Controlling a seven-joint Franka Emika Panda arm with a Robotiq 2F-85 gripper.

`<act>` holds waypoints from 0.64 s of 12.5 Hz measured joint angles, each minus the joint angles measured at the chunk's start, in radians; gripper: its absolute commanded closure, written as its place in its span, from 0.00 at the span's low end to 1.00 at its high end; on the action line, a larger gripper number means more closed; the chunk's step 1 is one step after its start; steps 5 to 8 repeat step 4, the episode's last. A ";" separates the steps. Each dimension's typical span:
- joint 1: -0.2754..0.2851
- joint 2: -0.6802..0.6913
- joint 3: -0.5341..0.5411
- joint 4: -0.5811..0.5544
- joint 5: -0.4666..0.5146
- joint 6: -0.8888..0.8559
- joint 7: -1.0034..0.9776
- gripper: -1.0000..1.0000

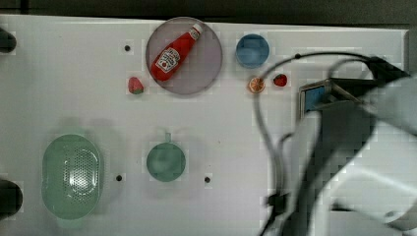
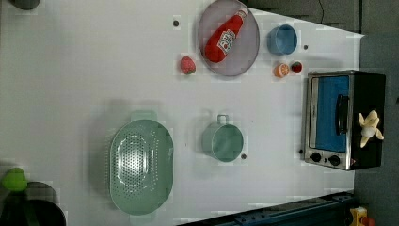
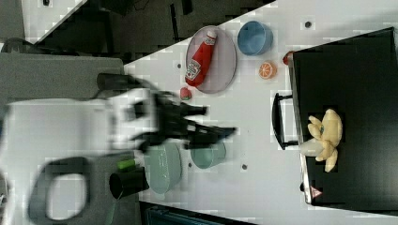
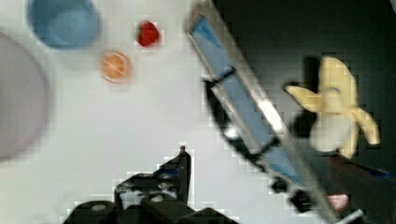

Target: Pick banana from table and place on oven.

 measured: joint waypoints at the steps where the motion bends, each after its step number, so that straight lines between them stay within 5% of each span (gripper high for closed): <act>1: 0.003 -0.029 0.072 0.014 0.020 -0.008 0.088 0.00; 4: 0.087 -0.099 0.204 0.013 0.026 -0.023 0.390 0.00; 8: 0.087 -0.099 0.204 0.013 0.026 -0.023 0.390 0.00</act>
